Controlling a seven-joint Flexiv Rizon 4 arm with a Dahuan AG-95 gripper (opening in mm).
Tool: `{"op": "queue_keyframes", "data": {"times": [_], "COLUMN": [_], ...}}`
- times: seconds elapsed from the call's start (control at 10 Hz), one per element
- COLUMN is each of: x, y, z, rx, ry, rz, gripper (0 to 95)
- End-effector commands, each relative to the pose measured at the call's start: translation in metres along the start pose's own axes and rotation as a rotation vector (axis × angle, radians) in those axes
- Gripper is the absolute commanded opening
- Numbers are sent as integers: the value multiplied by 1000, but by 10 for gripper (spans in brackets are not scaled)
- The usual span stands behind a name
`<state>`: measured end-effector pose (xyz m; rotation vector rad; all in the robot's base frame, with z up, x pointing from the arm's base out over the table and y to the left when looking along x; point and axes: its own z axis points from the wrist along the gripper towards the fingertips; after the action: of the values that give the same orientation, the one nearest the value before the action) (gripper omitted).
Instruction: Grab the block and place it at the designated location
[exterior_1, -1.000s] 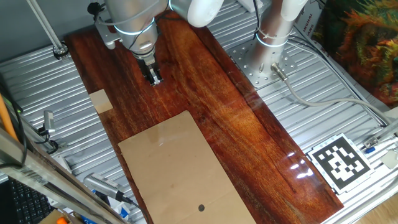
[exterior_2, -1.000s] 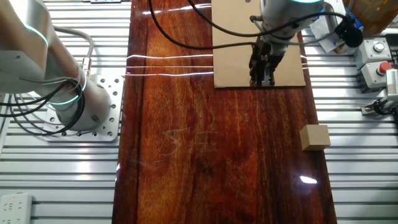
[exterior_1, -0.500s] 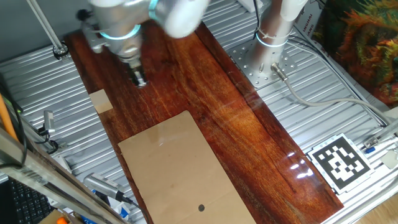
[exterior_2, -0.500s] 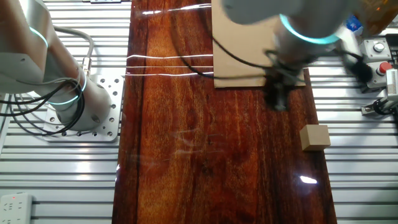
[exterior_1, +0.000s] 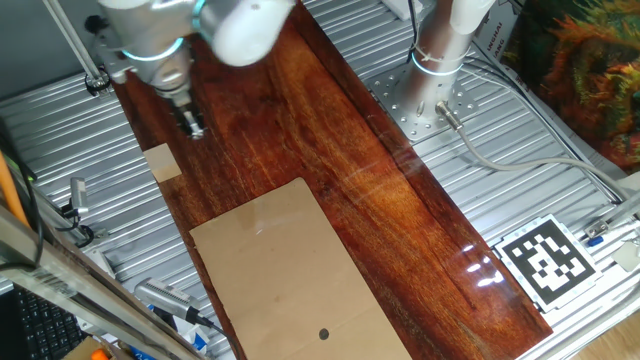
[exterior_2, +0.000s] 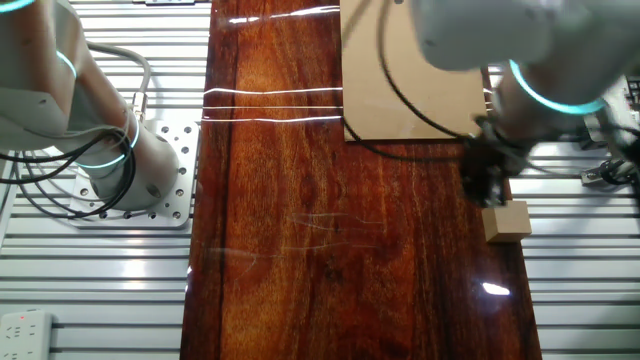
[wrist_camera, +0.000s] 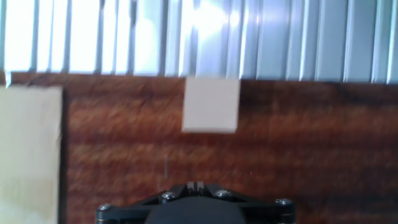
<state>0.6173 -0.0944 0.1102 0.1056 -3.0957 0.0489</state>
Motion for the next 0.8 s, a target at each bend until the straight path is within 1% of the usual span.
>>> {"op": "queue_keyframes", "data": {"times": [0.1, 0.3, 0.7, 0.8], "x": [-17, -35, -62, -66], "y": [-10, -19, -18, -17], "z": [3, 6, 20, 22], "rx": [-7, -12, -11, -12], "ry": [-1, -3, -4, -4], "rz": [-2, -3, 6, 9], "gripper": [0, 0, 0, 0]}}
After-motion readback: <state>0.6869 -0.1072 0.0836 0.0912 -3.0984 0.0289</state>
